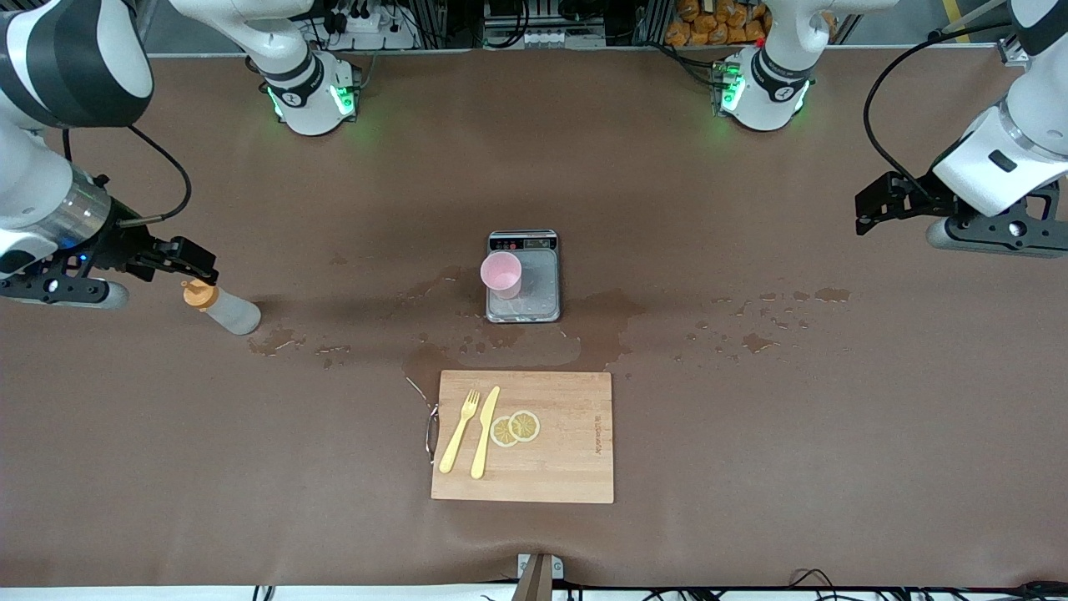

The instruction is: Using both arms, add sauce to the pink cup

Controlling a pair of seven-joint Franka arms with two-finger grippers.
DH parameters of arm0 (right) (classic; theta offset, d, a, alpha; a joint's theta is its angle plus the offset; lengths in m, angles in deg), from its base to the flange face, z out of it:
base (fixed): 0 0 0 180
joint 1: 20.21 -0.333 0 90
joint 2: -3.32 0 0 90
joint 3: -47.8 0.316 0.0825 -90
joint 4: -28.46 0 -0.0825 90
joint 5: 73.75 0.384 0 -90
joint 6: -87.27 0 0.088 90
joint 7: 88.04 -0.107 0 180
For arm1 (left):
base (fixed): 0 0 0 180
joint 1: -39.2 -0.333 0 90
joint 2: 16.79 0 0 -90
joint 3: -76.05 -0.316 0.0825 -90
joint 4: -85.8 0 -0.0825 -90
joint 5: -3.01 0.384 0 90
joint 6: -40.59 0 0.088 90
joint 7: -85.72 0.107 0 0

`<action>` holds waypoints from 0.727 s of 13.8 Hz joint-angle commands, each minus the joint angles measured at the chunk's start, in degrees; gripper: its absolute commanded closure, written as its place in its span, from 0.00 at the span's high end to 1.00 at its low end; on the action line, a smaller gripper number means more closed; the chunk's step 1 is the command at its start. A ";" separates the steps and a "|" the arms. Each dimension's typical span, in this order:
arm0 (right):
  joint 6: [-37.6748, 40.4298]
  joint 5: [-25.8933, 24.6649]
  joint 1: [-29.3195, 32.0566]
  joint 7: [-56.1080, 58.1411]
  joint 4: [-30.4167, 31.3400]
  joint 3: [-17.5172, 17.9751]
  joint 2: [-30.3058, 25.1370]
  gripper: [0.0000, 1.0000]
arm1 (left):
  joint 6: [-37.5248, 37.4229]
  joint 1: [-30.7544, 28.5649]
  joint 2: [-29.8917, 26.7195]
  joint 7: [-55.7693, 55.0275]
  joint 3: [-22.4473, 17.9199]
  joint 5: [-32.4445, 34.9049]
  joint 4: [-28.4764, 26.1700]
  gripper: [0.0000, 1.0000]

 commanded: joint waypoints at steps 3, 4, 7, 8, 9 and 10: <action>-0.55 -1.03 0.03 3.86 2.22 0.26 -2.19 1.00 | -0.75 -0.09 0.26 0.03 -0.06 -0.98 0.92 1.00; -0.72 -1.03 -0.05 3.86 3.00 0.26 -2.71 1.00 | -0.75 -0.09 0.35 0.03 -0.06 -0.98 0.92 1.00; -7.81 -1.03 -0.14 3.95 11.42 0.35 -7.45 1.00 | -0.75 -0.17 0.43 0.03 -0.06 -0.98 0.92 1.00; -7.93 -1.03 -0.14 4.04 11.53 0.35 -7.64 1.00 | -0.75 -0.17 0.43 0.03 -0.06 -0.98 0.92 1.00; -7.50 -1.38 -0.06 4.04 10.75 0.35 -7.55 1.00 | -0.75 -0.17 0.43 0.03 -0.06 -0.98 0.92 1.00; -6.45 -1.47 0.21 4.04 8.92 0.35 -7.12 1.00 | -0.75 -0.17 0.52 0.03 -0.06 -0.98 0.92 1.00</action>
